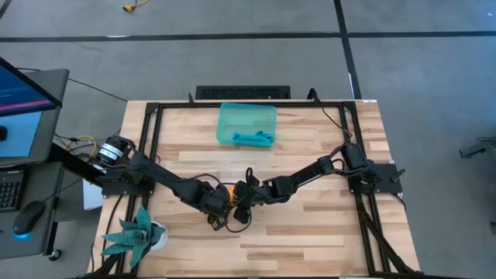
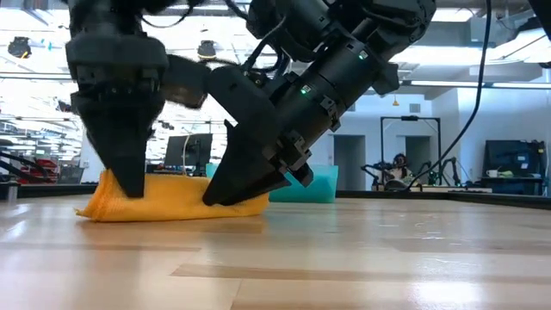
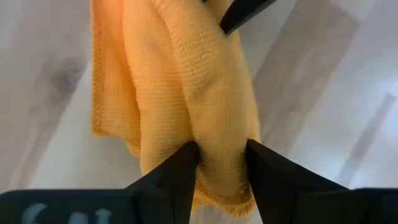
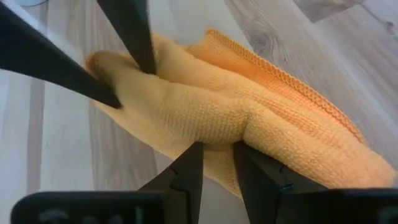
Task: Roll microfiber towels into tight, uniform cylinder then place into a basket
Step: Roll the yellow microfiber cloth
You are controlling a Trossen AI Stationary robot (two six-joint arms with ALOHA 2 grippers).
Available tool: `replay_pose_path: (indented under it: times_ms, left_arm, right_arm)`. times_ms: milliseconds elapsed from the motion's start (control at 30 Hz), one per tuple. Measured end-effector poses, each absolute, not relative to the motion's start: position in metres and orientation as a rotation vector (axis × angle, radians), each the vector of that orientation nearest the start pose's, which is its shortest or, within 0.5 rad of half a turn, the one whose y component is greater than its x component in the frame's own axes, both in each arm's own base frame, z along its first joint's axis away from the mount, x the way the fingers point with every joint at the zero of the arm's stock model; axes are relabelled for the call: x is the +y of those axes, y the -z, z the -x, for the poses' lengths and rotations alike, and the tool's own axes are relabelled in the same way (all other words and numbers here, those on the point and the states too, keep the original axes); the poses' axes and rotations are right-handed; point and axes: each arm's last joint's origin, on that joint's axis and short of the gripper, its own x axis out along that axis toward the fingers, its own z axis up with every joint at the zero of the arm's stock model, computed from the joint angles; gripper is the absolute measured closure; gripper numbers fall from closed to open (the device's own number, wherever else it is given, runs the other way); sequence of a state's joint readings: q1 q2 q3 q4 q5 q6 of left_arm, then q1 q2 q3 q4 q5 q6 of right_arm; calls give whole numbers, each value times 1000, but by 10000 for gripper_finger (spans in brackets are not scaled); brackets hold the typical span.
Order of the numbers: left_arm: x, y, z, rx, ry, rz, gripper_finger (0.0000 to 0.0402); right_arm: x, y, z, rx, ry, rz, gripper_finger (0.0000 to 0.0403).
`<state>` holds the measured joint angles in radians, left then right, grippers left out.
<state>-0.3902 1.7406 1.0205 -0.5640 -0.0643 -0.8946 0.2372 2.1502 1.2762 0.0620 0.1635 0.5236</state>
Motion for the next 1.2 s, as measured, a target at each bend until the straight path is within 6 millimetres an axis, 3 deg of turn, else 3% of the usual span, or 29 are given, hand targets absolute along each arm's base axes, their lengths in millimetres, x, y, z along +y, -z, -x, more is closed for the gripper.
replay_pose_path:
  times_ms: [133, 300, 533, 833, 1200]
  left_arm:
    - [-127, -175, -288, 1214, -318, 419, 271]
    - [-144, -185, -279, 1145, -329, 348, 271]
    - [-174, -180, -279, 977, -130, 269, 271]
    - [-157, -161, -276, 983, -194, 261, 271]
    - [-143, -156, -272, 1013, -336, 265, 271]
  right_arm:
    - [97, -105, -423, 792, 136, -339, 286]
    - [95, -105, -423, 794, 136, -343, 286]
    - [93, -105, -424, 793, 139, -346, 286]
    - [94, -105, -424, 800, 124, -351, 286]
    - [94, -105, -424, 801, 122, -351, 286]
